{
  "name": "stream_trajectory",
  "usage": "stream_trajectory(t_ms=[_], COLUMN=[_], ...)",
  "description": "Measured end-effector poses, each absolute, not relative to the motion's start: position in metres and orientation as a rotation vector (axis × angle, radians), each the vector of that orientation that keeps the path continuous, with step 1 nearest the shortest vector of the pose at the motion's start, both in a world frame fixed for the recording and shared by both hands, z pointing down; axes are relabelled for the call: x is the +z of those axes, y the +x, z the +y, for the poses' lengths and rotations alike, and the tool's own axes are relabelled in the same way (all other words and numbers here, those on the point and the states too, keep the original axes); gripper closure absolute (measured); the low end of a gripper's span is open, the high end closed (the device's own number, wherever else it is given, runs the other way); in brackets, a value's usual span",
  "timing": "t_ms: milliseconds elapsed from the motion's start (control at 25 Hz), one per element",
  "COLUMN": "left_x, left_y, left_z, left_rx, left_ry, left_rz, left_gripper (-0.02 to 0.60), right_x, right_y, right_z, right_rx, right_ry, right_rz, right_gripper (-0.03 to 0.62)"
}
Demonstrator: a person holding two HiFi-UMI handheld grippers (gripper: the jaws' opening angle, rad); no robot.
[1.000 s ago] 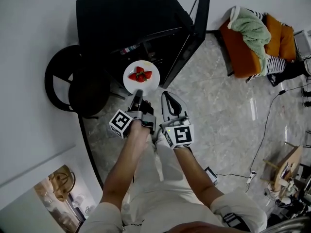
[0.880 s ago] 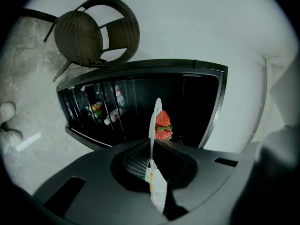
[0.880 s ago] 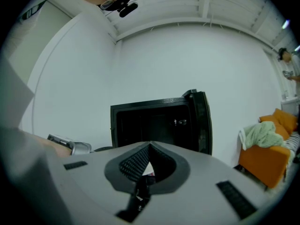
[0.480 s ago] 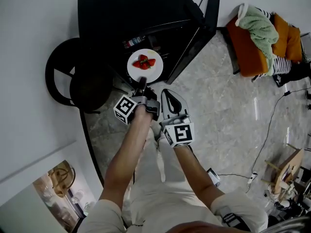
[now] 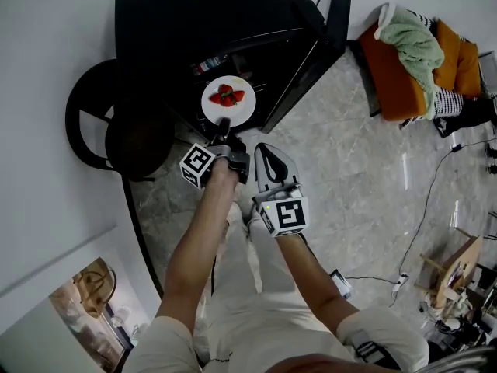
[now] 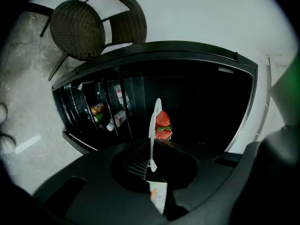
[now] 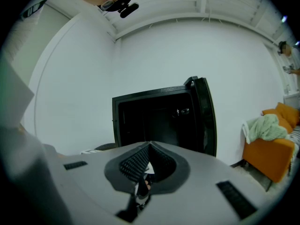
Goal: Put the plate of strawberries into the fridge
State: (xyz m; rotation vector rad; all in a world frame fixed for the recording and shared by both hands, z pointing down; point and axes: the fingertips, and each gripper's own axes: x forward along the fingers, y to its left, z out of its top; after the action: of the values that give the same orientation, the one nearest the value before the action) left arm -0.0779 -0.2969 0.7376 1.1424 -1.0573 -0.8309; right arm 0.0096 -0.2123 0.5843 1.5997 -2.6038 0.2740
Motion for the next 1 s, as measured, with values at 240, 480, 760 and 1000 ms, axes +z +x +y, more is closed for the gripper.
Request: stream_trajectory(t_ms=[240,480,760,1000], left_x=[0.761,0.779,0.797,0.805], left_y=[-0.077,-0.080,-0.075,-0.079], left_z=[-0.307,-0.319,-0.328,-0.337], left_rx=[-0.828,-0.811,-0.846,-0.859], left_ry=[1.111,1.117,1.059,1.035], left_rz=[-1.069,-1.090,-1.089,-1.107], left_gripper=[0.571,0.571,0.569,0.570], right_x=[0.585,0.586,0.586,0.588], right_y=[0.014,0.016,0.018,0.019], right_z=[-0.214,-0.217,-0.218,-0.219], right_rx=[0.263,0.256,0.257,0.261], right_ry=[1.591,1.595,1.581,1.577], right_rz=[-2.592,-2.592,-2.591,-2.594], right_gripper=[0.583,0.583,0.583,0.583])
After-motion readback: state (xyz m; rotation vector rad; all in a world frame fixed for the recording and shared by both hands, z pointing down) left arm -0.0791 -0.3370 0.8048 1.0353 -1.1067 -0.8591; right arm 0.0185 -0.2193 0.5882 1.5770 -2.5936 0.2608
